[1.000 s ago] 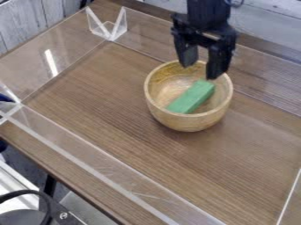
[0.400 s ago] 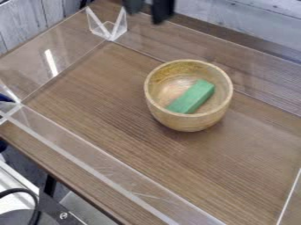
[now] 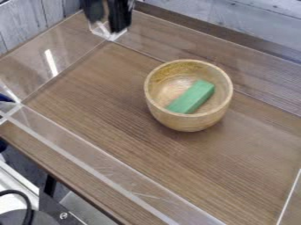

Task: Put the green block in the brown bowl

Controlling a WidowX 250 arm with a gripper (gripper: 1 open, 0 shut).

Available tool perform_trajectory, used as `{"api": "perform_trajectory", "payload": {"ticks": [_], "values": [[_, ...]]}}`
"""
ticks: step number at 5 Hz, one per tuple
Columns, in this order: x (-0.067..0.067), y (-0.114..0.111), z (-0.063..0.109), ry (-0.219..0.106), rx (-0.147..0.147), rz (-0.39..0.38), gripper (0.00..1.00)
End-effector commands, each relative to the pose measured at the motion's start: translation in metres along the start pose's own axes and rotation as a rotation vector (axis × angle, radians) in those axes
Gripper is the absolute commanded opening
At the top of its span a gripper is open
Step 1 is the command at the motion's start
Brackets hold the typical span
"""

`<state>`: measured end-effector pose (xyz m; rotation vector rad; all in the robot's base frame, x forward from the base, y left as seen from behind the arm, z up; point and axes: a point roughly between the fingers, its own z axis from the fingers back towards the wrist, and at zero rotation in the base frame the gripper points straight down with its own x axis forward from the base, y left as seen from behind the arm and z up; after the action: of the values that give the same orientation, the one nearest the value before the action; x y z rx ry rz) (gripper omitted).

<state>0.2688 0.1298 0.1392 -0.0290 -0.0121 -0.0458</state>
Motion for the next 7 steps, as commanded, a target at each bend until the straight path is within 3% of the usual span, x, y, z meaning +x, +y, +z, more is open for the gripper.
{"api": "perform_trajectory", "payload": {"ticks": [1,2,4,7], "values": [[0.004,0.023,-0.013,0.008,0.028,0.013,0.00],[0.015,0.018,-0.013,0.003,0.026,-0.014,0.00],[0.027,0.017,-0.034,0.024,0.019,-0.044,0.00],[0.036,0.020,-0.083,0.094,0.028,-0.063,0.00]]}}
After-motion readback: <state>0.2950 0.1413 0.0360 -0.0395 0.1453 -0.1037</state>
